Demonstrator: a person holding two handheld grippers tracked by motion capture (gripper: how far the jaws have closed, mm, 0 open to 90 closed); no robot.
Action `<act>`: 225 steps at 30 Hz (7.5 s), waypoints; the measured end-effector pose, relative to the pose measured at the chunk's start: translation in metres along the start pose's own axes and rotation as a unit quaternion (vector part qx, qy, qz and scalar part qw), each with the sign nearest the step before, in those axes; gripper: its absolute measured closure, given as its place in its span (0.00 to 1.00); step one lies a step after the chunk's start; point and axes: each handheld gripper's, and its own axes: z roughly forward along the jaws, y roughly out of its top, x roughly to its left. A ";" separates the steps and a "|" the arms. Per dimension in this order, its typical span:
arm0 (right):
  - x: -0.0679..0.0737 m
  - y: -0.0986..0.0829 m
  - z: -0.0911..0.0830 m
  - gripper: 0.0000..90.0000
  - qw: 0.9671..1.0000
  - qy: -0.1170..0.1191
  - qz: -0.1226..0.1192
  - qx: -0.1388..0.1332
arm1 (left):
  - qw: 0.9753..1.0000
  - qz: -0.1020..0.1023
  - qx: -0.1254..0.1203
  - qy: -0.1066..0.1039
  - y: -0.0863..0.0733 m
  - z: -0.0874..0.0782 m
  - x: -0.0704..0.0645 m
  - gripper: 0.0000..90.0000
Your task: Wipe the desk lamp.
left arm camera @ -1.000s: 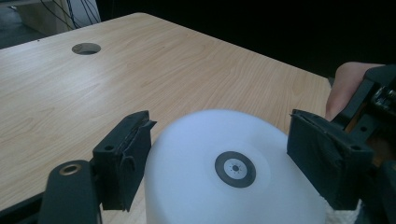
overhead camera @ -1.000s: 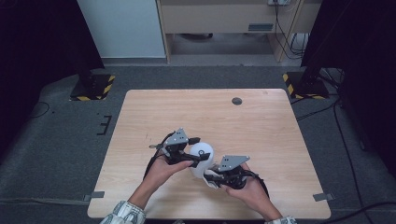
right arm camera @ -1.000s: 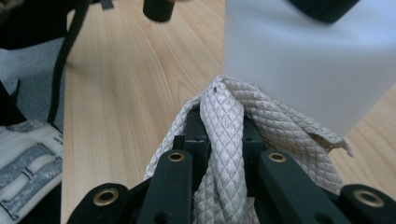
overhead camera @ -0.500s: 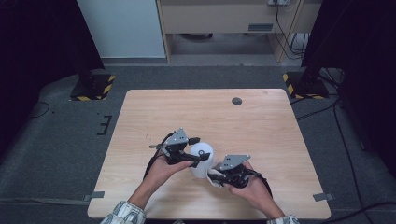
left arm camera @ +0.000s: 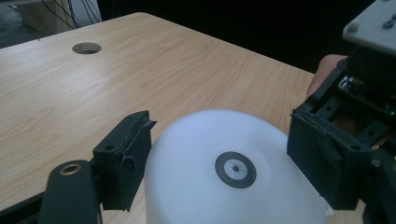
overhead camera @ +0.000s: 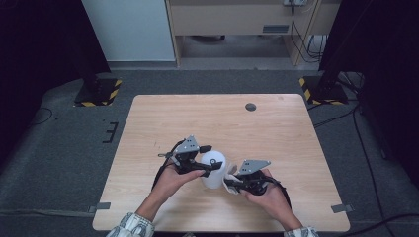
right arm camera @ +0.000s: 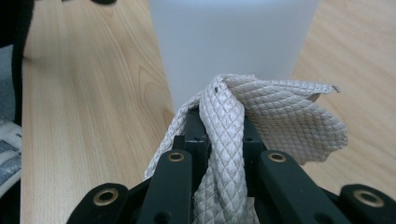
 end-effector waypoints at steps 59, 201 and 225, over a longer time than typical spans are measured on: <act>-0.028 0.019 -0.016 0.89 0.997 -0.014 0.025 -0.068 | 1.000 -0.010 -0.006 -0.003 -0.003 0.000 0.000 0.24; 0.085 0.027 0.048 0.26 0.996 0.054 -0.067 0.004 | 0.985 -0.008 0.063 0.158 -0.057 -0.076 -0.014 0.25; 0.042 0.006 0.000 0.68 0.999 -0.008 -0.051 0.009 | 0.987 0.045 0.155 0.030 -0.079 -0.032 -0.075 0.23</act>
